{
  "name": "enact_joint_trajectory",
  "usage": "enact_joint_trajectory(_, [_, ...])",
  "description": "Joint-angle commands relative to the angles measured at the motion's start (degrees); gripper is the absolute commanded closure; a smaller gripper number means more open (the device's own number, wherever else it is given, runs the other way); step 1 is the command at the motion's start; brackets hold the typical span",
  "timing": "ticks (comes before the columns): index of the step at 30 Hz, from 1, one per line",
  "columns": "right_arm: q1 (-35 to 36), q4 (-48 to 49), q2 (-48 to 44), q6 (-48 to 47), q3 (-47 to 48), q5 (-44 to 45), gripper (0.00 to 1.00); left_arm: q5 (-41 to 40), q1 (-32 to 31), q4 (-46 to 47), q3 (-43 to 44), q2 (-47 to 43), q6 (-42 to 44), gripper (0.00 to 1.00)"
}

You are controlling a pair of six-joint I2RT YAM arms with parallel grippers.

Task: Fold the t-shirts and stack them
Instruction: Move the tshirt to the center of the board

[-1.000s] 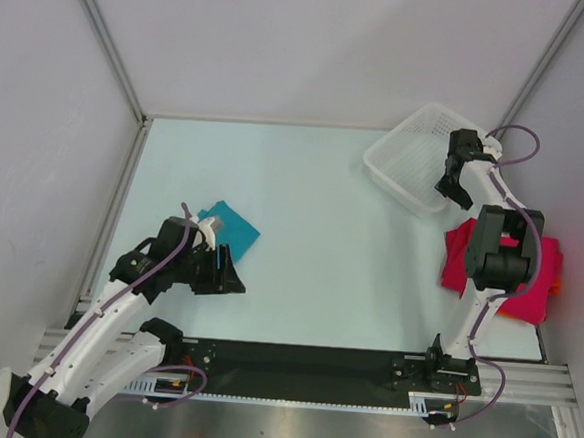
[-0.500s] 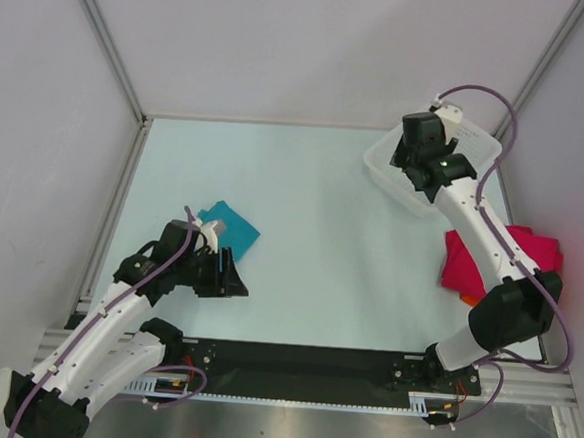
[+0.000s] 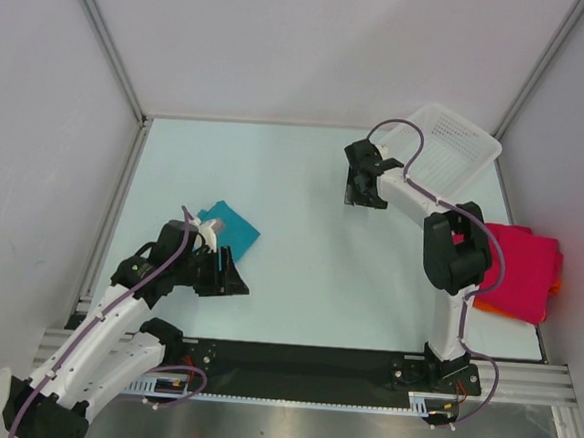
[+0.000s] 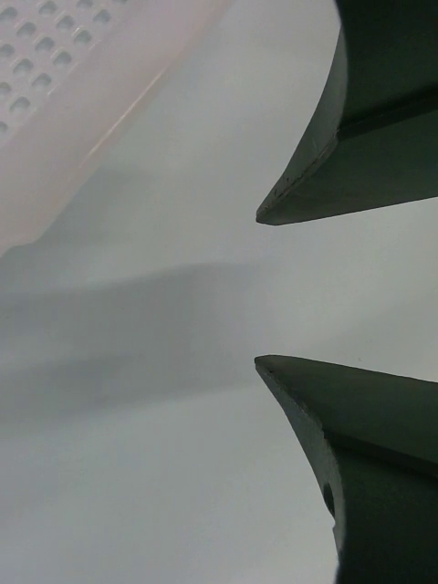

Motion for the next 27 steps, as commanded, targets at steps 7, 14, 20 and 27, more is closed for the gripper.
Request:
enact_joint_trajectory(7, [-8.41, 1.79, 3.89, -0.11, 3.59, 5.00, 0.37, 0.22, -0.11, 0.05, 1.25, 0.80, 1.12, 0.44])
enact_joint_trajectory(14, [-17.38, 1.01, 0.03, 5.43, -3.18, 5.43, 0.37, -0.14, -0.11, 0.66, 1.08, 2.29, 1.73, 0.44])
enact_joint_trajectory(20, [-23.09, 1.18, -4.81, 7.28, -8.72, 6.40, 0.37, 0.13, -0.11, 1.19, 1.78, 3.70, 2.17, 0.44])
enact_joint_trajectory(27, [-25.30, 2.05, -13.23, 9.31, -14.95, 9.13, 0.38, 0.83, -0.11, 1.72, 1.61, 4.05, 2.26, 0.44])
